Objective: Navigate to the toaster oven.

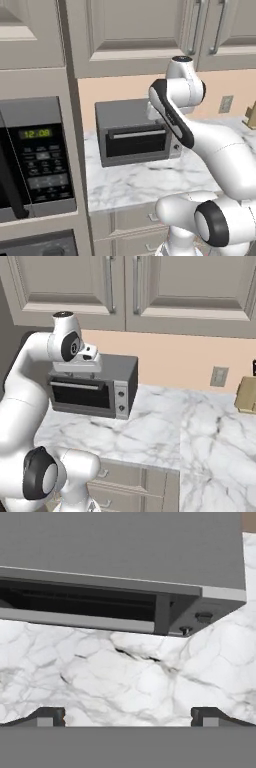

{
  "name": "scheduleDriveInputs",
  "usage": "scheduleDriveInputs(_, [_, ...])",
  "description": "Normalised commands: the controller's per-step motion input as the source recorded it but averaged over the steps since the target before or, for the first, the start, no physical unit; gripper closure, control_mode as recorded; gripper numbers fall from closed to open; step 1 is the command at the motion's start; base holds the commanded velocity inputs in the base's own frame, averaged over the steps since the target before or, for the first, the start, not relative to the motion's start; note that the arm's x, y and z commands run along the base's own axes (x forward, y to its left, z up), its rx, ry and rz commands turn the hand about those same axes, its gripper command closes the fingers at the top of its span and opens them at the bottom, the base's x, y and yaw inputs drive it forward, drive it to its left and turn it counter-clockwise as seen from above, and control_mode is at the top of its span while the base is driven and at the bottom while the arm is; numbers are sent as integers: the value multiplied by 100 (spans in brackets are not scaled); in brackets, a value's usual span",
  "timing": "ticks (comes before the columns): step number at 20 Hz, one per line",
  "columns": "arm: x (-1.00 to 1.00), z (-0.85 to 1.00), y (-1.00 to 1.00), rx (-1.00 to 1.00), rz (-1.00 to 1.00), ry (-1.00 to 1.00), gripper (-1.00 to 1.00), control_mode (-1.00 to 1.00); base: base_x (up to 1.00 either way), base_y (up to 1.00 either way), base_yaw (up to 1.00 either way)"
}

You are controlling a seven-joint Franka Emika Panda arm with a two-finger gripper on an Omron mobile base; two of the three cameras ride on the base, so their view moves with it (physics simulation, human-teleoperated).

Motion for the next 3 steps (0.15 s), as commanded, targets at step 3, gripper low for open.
scheduleDriveInputs(3, [0, 0, 0, 0, 0, 0, -100, 100, 63, 9, -1])
